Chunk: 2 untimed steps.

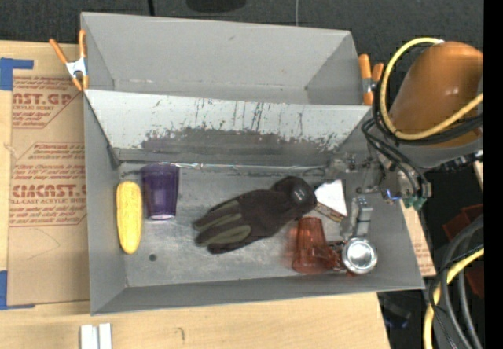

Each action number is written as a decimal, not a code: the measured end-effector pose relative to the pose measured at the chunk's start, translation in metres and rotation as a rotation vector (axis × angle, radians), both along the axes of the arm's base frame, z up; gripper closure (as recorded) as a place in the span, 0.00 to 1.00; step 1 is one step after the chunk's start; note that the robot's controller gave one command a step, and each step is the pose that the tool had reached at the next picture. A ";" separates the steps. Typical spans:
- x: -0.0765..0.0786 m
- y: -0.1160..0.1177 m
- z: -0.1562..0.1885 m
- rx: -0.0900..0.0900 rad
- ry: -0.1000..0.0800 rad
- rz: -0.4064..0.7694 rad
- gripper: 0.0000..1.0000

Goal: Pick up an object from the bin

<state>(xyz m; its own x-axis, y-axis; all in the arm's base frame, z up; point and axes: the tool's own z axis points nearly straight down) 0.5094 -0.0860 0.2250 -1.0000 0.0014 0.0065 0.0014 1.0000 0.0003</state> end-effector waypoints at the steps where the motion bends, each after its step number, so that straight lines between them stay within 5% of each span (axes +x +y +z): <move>1: 0.002 0.000 0.005 -0.001 -0.008 0.001 0.00; 2: 0.003 0.037 -0.048 -0.002 -0.015 0.031 0.00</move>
Offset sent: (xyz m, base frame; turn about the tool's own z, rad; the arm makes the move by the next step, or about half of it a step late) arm 0.0018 0.0844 -0.1140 -0.0722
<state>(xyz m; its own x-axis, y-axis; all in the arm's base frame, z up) 0.5124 -0.0488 0.1774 -0.9995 -0.0295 -0.0080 -0.0295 0.9996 -0.0021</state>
